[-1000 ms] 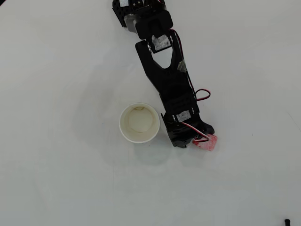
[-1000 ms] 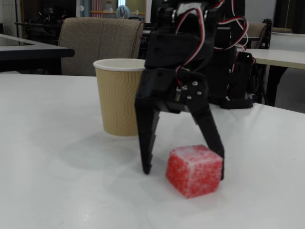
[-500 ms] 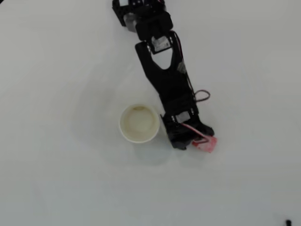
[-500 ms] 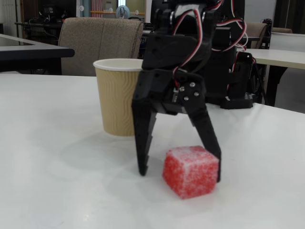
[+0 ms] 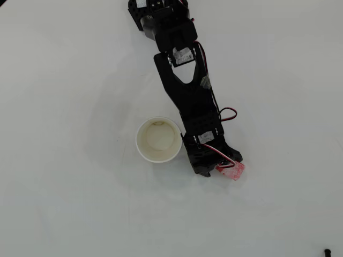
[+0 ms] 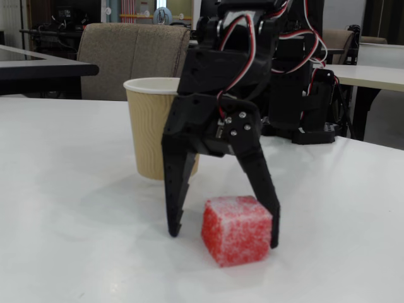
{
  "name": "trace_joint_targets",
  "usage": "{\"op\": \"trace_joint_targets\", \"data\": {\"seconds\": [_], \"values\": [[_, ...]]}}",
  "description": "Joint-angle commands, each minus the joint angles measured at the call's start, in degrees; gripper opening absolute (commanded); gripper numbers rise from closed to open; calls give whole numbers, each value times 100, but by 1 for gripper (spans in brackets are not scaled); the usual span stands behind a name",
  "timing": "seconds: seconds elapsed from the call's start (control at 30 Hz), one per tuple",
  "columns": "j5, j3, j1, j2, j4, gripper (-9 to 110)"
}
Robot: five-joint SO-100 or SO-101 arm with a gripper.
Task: Grasp a red cube and put it in the cup.
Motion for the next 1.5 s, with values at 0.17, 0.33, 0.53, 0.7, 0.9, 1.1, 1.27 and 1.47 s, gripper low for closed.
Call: {"op": "trace_joint_targets", "data": {"seconds": [0.17,0.33,0.53,0.7,0.9,1.1,1.27,1.47], "values": [[-44,-176,79,-9,26,28],[-44,-176,79,-35,18,18],[-35,-220,70,-97,-9,16],[-35,-220,70,-105,0,16],[-9,-185,105,44,35,15],[35,-18,176,562,53,15],[35,422,229,1169,149,15],[35,1406,193,2452,369,15]]}}
